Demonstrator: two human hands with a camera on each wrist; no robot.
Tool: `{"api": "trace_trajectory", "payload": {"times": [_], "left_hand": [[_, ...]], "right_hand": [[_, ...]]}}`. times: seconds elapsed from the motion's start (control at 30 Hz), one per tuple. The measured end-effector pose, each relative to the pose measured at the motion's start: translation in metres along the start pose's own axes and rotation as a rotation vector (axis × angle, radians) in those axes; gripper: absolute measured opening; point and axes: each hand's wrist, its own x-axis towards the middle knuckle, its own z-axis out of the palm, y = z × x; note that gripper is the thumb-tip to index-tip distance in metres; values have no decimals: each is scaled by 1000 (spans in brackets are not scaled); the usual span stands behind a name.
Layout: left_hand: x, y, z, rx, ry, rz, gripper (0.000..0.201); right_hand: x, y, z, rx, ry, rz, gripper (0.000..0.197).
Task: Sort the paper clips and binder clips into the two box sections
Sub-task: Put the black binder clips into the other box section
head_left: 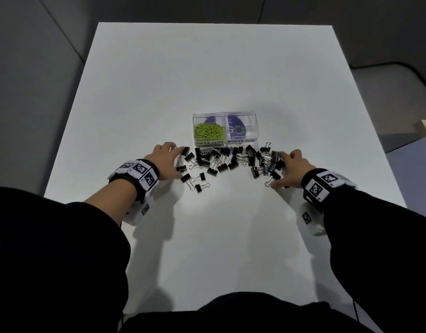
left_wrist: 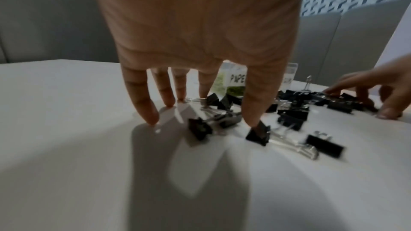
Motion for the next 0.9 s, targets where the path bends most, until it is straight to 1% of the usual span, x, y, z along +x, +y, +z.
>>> {"api": "trace_trajectory", "payload": {"times": [0.07,0.13,0.23,0.33,0.37,0.43,0.5,0.53,0.6,0.7,0.77,0.83,0.9], "left_hand": [[-6,9,7,-31,0,2,87],[-12,19,12,-74,18,3,87],[-18,34,20,-155,50,4,79],[-22,47,25,-254,59,23,75],[-24,49,24,-293,59,25,76],[-27,50,22,-311,60,14,81],[-32,47,23,-210,35,-11,86],[-34,46,24,-146,11,-18,89],[-38,47,29,-79,-19,-11,90],[-41,56,33,-140,13,11,83],[-41,65,36,-188,29,30,85],[-42,72,39,-202,42,53,87],[-42,74,42,-182,54,60,91]], "right_hand": [[-2,-8,6,61,25,-19,86],[-4,-18,12,98,37,-51,79],[-9,-31,24,116,32,-114,73],[-14,-37,29,107,15,-186,72],[-16,-36,27,117,46,-203,72],[-17,-31,20,126,173,-213,70],[-11,-24,8,84,291,-183,68],[-5,-20,3,55,307,-154,66],[8,-16,-7,11,272,-129,64],[17,-22,-13,58,161,-178,58],[13,-32,-9,106,89,-215,56],[5,-40,0,95,77,-262,52],[-5,-39,11,31,104,-291,55]]}}
